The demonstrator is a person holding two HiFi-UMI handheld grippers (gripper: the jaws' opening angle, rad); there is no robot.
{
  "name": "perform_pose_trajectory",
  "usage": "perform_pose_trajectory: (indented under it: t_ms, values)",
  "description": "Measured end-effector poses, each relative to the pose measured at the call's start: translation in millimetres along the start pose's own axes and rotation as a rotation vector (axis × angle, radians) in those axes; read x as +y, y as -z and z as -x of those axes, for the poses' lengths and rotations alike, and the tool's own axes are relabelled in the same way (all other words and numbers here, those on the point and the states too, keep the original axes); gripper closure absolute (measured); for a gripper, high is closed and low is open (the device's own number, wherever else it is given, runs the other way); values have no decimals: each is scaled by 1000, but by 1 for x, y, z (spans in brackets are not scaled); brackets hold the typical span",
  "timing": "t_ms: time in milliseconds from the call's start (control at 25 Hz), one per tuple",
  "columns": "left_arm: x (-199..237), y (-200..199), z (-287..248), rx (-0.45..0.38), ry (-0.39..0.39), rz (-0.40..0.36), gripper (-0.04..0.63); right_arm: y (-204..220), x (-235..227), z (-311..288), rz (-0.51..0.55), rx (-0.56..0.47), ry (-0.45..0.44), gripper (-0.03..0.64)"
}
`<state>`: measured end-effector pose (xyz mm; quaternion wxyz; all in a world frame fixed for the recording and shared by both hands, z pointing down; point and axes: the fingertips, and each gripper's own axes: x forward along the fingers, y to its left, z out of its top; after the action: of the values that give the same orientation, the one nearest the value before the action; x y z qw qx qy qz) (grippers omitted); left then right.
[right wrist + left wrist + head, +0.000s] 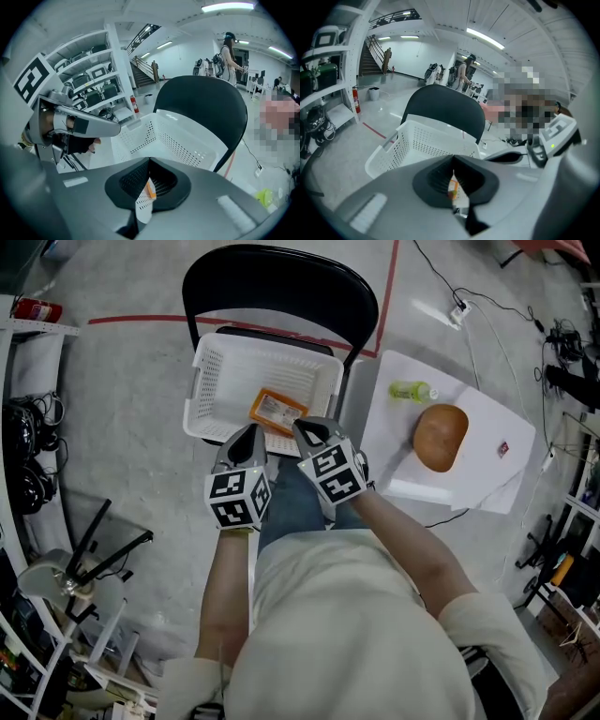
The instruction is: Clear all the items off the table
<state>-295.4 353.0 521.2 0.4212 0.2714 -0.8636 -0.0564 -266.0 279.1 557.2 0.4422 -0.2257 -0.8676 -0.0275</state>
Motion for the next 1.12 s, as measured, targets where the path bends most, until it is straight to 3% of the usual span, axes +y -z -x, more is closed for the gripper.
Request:
perform_pose_trajectory:
  t_ms: [440,600,1120]
  values:
    - [-29,-2,5,14,47,-45,586,2,1,35,-38,-45,26,617]
    - [-49,-10,-1,30,98,-100,586,2,-16,52,-86,-76,83,617]
    - [-152,-4,-5,36,194,-244,586,48,-66,138,-214,-153,218,618]
